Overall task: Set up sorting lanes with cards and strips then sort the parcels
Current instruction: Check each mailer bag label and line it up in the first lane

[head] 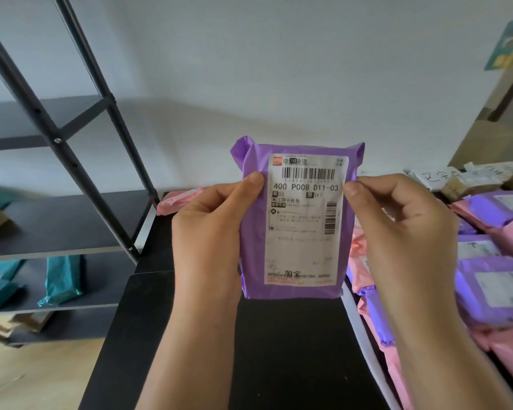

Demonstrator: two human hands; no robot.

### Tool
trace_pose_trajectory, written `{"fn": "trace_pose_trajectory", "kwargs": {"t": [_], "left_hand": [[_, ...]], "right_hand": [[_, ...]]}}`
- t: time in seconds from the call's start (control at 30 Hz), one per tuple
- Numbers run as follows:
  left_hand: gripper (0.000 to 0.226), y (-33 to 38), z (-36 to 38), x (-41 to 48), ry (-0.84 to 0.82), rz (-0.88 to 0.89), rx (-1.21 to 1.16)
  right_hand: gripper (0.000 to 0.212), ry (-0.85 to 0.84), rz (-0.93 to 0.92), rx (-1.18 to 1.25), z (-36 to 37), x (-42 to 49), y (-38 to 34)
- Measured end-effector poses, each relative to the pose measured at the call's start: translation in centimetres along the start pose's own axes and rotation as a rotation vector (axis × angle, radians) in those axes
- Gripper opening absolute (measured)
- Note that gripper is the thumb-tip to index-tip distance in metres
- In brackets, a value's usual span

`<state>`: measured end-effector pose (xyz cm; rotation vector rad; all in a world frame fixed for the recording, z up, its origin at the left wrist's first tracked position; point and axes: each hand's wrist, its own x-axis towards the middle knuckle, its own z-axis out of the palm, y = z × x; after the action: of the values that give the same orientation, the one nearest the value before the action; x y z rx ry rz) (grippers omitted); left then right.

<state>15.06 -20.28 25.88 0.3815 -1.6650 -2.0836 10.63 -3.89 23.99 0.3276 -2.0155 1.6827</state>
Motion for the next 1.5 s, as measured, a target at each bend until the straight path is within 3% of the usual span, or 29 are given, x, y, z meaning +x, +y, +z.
{"fn": "trace_pose_trajectory", "kwargs": {"t": [0.17,0.3,0.47,0.77,0.9,1.0,1.13,1.27,1.5], "left_hand": [[0.019,0.2,0.4,-0.4,0.019,0.035,0.001],[0.017,0.1,0.5,-0.3,0.053,0.023,-0.040],[0.014,0.1,0.2,0.0,0.096,-0.010,-0.050],[0.017,-0.6,-0.4,0.9,0.003,-0.051,0.003],[0.047,-1.1,-0.6,1.2,-0.096,-0.115,0.104],[0.056,-1.5,-0.6,1.2,-0.149,-0.121,0.162],[0.039,-2.0,-0.4,1.0,-0.108,-0.039,0.168],[0.019,-2.0,-0.4,1.2,-0.019,0.013,0.156],[0.012,-1.4,0.0,2.0,0.189,-0.034,0.087]], "right_hand": [[0.007,-0.041,0.078,0.098,-0.3,0.2,-0.4],[0.032,-0.126,0.195,0.190,0.0,0.0,-0.6],[0.006,-0.101,0.225,0.226,0.3,-0.4,0.2],[0.013,-0.020,0.167,0.100,0.5,0.0,-0.2],[0.019,0.045,0.195,0.134,0.3,0.8,-0.1],[0.019,0.107,0.288,0.253,0.3,1.5,0.3],[0.020,0.132,0.351,0.282,0.5,2.0,0.9],[0.011,0.018,0.397,0.242,0.6,1.8,1.2],[0.014,-0.159,0.355,0.111,0.5,1.1,0.4]]}}
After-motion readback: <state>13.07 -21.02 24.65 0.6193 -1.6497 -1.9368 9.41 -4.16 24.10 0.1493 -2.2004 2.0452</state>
